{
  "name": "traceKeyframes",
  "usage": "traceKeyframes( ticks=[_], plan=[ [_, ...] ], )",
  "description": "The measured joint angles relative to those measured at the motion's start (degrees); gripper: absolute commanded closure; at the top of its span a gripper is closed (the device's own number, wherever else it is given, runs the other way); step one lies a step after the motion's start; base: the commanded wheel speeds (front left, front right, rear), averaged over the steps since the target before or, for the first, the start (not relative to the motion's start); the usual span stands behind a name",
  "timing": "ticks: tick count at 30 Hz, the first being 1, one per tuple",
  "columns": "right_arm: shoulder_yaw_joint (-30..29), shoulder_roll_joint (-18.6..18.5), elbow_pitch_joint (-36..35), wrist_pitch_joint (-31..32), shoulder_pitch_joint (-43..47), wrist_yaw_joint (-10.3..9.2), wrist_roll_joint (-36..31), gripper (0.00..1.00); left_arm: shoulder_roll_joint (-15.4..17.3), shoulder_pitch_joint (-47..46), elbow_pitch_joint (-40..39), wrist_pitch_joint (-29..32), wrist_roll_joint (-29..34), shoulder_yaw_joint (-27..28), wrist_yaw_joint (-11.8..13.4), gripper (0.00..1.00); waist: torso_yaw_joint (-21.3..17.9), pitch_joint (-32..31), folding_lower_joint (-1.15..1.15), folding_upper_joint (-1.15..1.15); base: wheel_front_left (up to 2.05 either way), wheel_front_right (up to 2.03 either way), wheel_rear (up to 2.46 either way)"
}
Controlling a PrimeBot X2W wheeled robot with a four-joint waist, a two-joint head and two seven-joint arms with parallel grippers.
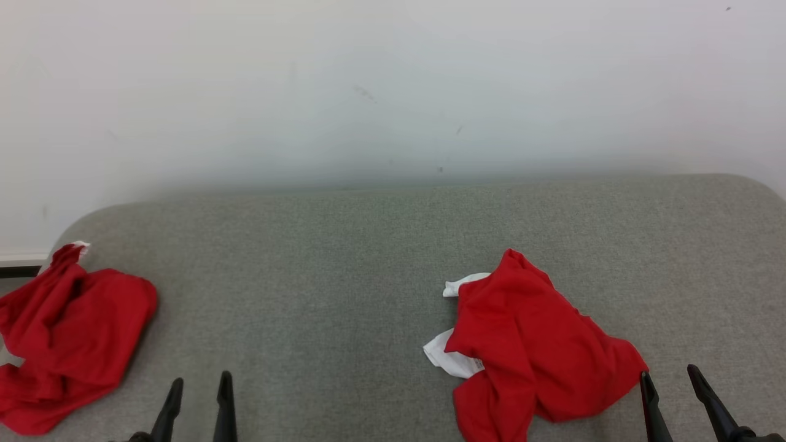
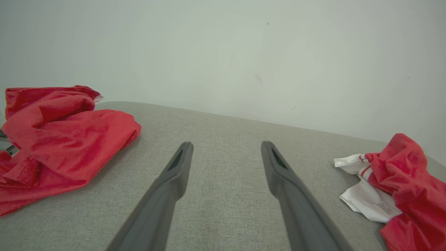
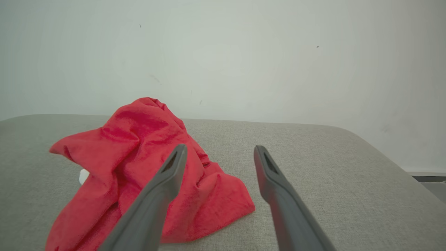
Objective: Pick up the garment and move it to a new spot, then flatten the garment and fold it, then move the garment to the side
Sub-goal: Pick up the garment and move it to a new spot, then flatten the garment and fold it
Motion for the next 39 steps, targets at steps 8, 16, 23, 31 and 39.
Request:
traceKeyframes(
  ticks=[8, 16, 23, 31, 39],
  plan=[
    [1.2, 0.8, 0.6, 0.0, 1.0, 0.0, 0.6, 0.0, -5.7, 5.1, -1.5, 0.0, 6.2, 6.7, -6.3, 0.0, -1.3, -1.2, 0.0, 0.0, 0.0, 0.0, 0.0],
    [1.8, 1.0, 0.8, 0.0, 1.0, 0.0, 1.0, 0.0, -9.2, 4.7, -0.1, 0.0, 9.6, 11.0, -11.5, 0.0, -1.9, -0.5, 0.0, 0.0, 0.0, 0.0, 0.0],
    [1.7, 1.1, 0.9, 0.0, 0.9, 0.0, 1.0, 0.0, -10.4, 4.4, 1.5, 0.0, 10.6, 12.5, -13.5, 0.0, -1.8, -0.5, 0.0, 0.0, 0.0, 0.0, 0.0],
    [2.0, 1.2, 1.0, 0.0, 0.5, 0.0, 1.0, 0.0, -10.9, 3.7, 2.2, 0.0, 11.0, 12.3, -14.9, 0.0, -1.8, -0.2, 0.0, 0.0, 0.0, 0.0, 0.0],
    [3.1, 0.9, 0.9, 0.0, -1.0, 0.0, 1.0, 0.0, -10.9, -3.4, 6.2, 0.0, 10.9, 3.6, -16.4, 0.0, -3.7, 0.9, 0.0, 0.0, 0.0, 0.0, 0.0]
  ],
)
